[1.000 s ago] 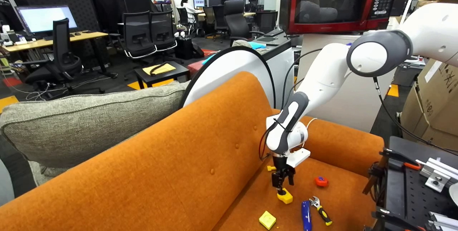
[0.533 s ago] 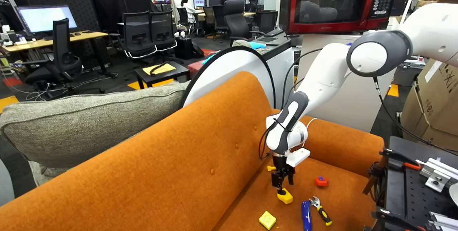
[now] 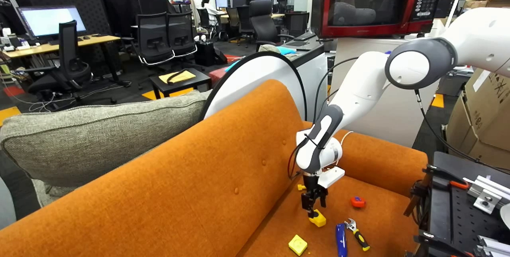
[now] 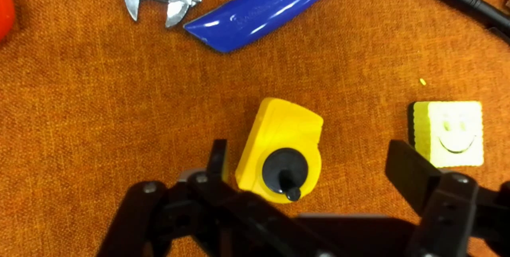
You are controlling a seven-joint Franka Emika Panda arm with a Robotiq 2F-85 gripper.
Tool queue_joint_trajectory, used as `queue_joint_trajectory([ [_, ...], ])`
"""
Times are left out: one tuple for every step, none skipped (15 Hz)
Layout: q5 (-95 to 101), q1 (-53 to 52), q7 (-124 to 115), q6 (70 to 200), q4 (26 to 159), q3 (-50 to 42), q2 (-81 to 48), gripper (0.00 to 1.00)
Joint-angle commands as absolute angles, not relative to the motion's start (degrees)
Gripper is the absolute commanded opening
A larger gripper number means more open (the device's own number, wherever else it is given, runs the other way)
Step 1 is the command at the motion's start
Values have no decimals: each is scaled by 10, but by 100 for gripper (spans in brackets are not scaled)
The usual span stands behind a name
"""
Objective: Put the yellow and black object in the box
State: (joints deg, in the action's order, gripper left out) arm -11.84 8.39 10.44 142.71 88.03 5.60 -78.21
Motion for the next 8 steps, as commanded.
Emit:
queue_joint_trajectory([
  [-115, 78, 72, 1456, 860, 55, -803, 100],
  [-116, 76, 64, 1462, 858, 56, -808, 100],
  [-115, 71, 55, 1467, 855, 55, -813, 100],
  [-114, 64, 44, 1472, 854, 52, -818, 100],
  [-114, 59, 33, 1478, 853, 50, -822, 100],
  [-116, 55, 19, 1482, 854, 49, -825, 100],
  [-114, 48, 9, 1486, 854, 46, -828, 100],
  [-114, 44, -1, 1488, 853, 44, -831, 100],
])
